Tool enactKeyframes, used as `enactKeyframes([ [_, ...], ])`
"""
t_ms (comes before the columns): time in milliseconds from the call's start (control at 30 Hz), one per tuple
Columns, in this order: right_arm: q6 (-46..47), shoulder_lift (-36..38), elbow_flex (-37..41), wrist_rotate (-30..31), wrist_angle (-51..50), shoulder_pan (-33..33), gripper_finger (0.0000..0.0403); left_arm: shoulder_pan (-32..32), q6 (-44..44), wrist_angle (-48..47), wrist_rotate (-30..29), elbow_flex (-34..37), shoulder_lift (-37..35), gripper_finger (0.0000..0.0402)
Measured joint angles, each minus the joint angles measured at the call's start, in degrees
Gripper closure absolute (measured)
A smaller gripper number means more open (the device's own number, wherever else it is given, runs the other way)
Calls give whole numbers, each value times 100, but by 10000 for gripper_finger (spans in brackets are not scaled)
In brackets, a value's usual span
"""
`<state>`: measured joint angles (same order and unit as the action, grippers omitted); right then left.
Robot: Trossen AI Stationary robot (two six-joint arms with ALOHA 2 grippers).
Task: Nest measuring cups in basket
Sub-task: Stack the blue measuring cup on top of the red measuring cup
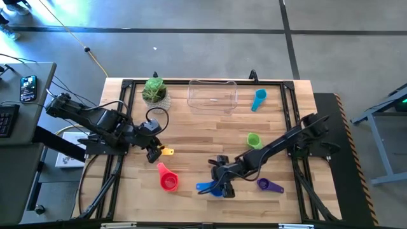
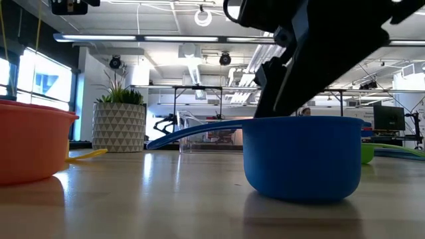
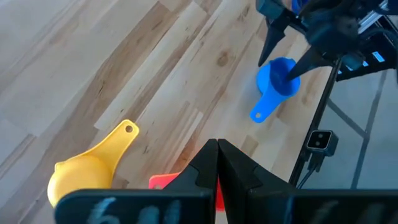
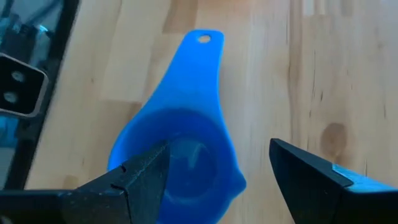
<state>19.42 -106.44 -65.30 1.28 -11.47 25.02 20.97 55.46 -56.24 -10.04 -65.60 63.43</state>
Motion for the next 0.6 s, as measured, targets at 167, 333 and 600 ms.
enactKeyframes([
  [167,169,-112,0,-7,-34,-14,145,0,2,-4,0,0,-1,402],
  [333,308,-113,0,35,-70,-62,185,0,-2,-8,-4,0,-1,402],
  [600,522,-113,0,37,-185,-103,296,2,-4,-8,-20,2,-1,402],
])
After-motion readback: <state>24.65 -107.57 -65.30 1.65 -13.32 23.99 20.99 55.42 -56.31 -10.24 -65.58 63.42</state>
